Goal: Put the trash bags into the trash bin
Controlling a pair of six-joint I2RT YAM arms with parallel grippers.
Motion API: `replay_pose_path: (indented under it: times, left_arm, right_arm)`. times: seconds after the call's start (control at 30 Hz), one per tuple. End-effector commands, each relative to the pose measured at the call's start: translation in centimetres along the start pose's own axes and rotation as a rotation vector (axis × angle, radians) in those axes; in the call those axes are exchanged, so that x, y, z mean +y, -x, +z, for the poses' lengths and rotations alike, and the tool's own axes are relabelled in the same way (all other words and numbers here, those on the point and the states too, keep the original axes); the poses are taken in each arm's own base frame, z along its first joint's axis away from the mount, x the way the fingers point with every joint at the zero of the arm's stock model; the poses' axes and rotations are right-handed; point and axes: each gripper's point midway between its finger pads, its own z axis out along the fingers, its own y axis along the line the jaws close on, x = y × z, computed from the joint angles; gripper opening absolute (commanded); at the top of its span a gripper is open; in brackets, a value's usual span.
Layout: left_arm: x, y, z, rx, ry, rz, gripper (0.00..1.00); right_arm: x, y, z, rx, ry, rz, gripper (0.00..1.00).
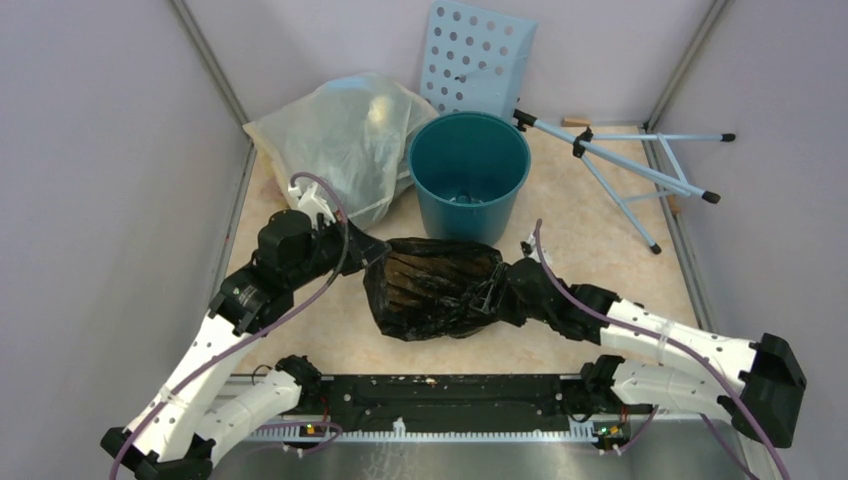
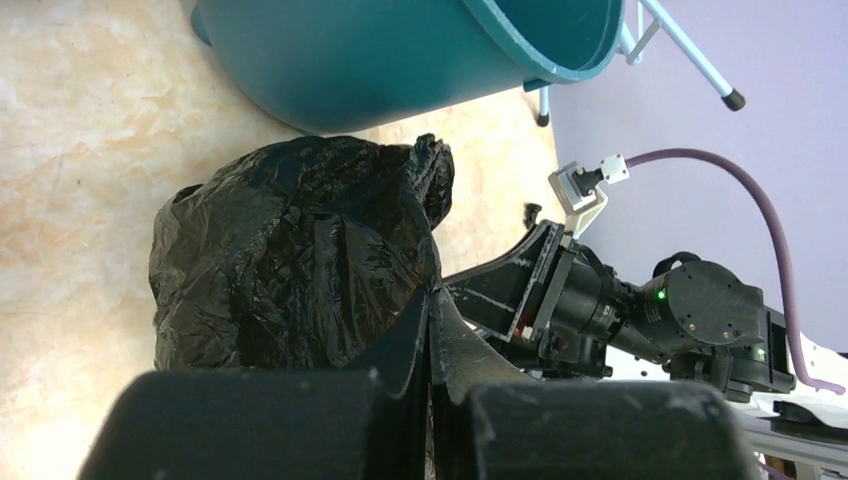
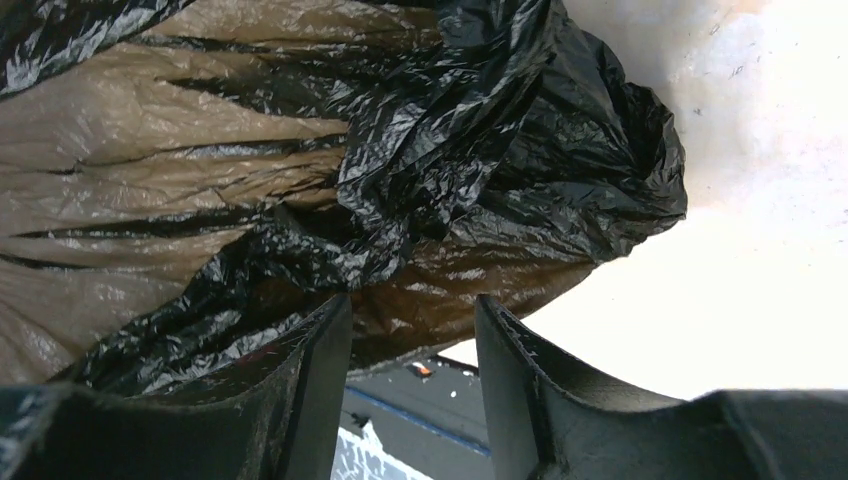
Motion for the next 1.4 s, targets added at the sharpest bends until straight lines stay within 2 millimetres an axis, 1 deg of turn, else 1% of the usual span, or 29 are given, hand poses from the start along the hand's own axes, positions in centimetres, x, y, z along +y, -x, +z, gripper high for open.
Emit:
replay_pose_path:
  times: [0.0, 0.13, 0.2, 0.33, 0.43, 0.53, 0.6, 0.63, 0.67, 0.7, 0.77, 0.8, 0.87, 0.97, 1.1, 1.2, 1.3, 1.37]
  left_arm:
    - [0.1, -0.5, 0.0, 0.024, -0.004, 0.014, 0.0]
    - [0.2, -0.6, -0.1, 0.025, -0.004, 0.013, 0.0]
    - [0.3, -0.6, -0.2, 0.026, -0.002, 0.015, 0.0]
    - [0.3, -0.8, -0.5, 0.029, -0.003, 0.02, 0.0]
    - [0.3, -0.9, -0.7, 0.033, -0.003, 0.029, 0.0]
    - [-0.2, -0.7, -0.8, 0.04, -0.017, 0.033, 0.0]
    - [-0.8, -0.4, -0.8, 0.043, -0.029, 0.042, 0.0]
    - [-1.0, -0.3, -0.9, 0.045, -0.033, 0.05, 0.0]
    - [-1.0, -0.3, -0.8, 0.05, -0.033, 0.064, 0.0]
    - [-1.0, -0.2, -0.7, 0.052, -0.027, 0.073, 0.0]
    - [-0.9, 0.0, -0.6, 0.05, -0.013, 0.089, 0.0]
    - [-1.0, 0.2, -0.6, 0.049, -0.015, 0.105, 0.0]
    - [-0.8, 0.6, -0.6, 0.04, 0.001, 0.137, 0.0]
    - [-0.1, 0.9, -0.6, 0.029, 0.043, 0.157, 0.0]
    - [0.6, 0.5, -0.4, 0.039, 0.066, 0.149, 0.0]
    - [0.8, 0.8, -0.6, 0.02, 0.08, 0.142, 0.0]
    - [0.7, 1.4, -0.7, 0.007, 0.092, 0.159, 0.0]
    - [1.1, 1.3, -0.5, 0.017, 0.112, 0.165, 0.0]
  right_arm:
    - [2.0, 1.1, 1.1, -0.059, 0.043, 0.031, 0.49]
    - [1.3, 1.3, 2.1, -0.078, -0.013, 0.036, 0.48]
    - [1.2, 1.6, 2.4, -0.099, -0.008, 0.055, 0.45]
    - [1.4, 1.5, 3.5, -0.107, 0.01, 0.075, 0.42]
    - [2.1, 1.4, 4.3, -0.1, 0.014, 0.068, 0.41]
    - [3.0, 1.3, 5.3, -0.089, 0.033, 0.076, 0.41]
    - [2.9, 1.0, 5.9, -0.078, 0.016, 0.078, 0.4]
    - [2.9, 1.0, 6.1, -0.073, 0.004, 0.078, 0.38]
    - [2.6, 0.9, 6.3, -0.073, -0.014, 0.074, 0.32]
    - [2.6, 1.0, 6.2, -0.075, -0.025, 0.073, 0.22]
    - [2.7, 1.5, 5.5, -0.081, -0.044, 0.07, 0.02]
    - [3.0, 2.0, 4.7, -0.089, -0.048, 0.063, 0.0]
    - [3.5, 3.0, 2.9, -0.111, -0.06, 0.04, 0.0]
    - [3.3, 4.4, 0.0, -0.138, -0.083, 0.052, 0.0]
    - [3.6, 5.7, -3.2, -0.162, -0.021, 0.085, 0.0]
    - [3.5, 6.8, -5.5, -0.185, -0.002, 0.124, 0.0]
    - [4.2, 8.8, -8.5, -0.228, 0.011, 0.117, 0.0]
    - [4.2, 9.8, -10.2, -0.244, -0.024, 0.09, 0.0]
